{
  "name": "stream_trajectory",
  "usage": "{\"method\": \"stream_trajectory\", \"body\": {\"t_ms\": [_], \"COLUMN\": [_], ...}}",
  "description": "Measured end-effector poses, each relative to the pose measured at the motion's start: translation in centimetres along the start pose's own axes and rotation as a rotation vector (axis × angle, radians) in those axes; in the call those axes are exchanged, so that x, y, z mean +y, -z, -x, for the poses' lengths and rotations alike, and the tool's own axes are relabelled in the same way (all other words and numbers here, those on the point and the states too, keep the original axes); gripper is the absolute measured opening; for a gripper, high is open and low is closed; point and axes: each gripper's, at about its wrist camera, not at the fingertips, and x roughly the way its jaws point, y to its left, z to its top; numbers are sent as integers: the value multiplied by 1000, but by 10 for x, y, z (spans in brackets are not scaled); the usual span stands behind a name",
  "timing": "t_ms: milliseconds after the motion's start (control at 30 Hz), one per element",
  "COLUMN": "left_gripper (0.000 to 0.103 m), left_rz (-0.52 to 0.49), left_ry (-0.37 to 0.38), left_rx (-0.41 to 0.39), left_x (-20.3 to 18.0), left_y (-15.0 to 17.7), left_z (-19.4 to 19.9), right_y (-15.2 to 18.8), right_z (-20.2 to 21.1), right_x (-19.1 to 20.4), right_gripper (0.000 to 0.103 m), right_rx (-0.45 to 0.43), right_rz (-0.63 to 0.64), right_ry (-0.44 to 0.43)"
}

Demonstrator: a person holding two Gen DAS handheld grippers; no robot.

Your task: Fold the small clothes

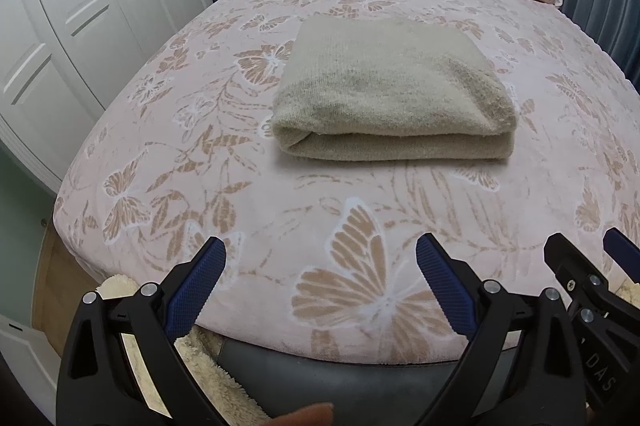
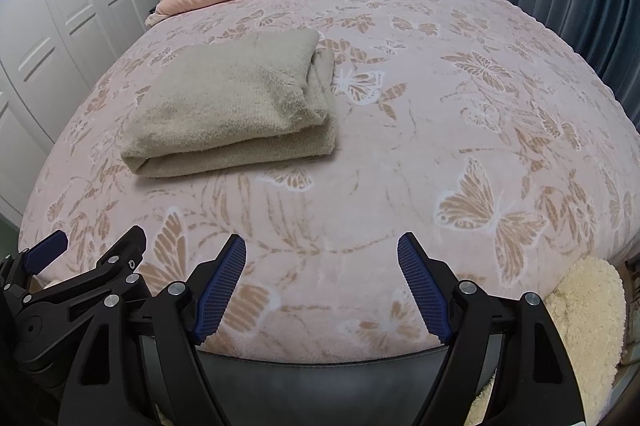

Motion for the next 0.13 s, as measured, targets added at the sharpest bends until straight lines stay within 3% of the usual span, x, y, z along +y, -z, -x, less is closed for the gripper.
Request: {"method": "stream_trajectory", "body": {"t_ms": [133], "left_gripper": [93], "left_rz": [3], "left_ry": [-5], "left_rx": [7], "left_x": [0], "left_y": [1], "left_z": [-1], "right_y": [-1], "right_z": [0], "right_x": [-1], "right_gripper": [77], "right_rx": [1], "right_rz": [2], "right_ry": [3]}}
